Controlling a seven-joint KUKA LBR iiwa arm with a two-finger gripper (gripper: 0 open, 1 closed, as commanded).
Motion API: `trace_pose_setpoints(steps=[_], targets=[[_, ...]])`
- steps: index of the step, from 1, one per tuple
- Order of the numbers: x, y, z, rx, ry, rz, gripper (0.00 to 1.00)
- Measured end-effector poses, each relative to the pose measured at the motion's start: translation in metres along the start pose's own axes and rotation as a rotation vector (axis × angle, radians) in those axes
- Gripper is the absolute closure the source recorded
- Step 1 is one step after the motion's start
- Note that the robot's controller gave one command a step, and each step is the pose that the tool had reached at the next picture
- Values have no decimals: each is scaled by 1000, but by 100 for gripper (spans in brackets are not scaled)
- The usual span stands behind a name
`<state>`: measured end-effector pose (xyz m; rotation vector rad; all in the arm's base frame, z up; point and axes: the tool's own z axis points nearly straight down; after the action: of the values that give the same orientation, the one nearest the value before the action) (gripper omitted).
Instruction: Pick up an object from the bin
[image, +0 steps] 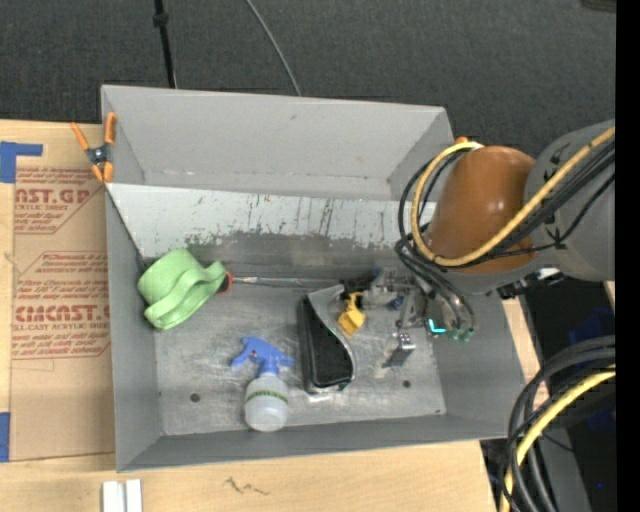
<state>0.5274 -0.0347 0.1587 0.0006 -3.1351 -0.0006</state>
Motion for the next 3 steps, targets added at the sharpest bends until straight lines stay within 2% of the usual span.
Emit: trace_pose_setpoints(steps=[1,2,3], targets=[[-2,0,-4,1,-7,0,0],[-4,15,9,1,-13,100,0],[0,56,33,-1,-6,245,0]])
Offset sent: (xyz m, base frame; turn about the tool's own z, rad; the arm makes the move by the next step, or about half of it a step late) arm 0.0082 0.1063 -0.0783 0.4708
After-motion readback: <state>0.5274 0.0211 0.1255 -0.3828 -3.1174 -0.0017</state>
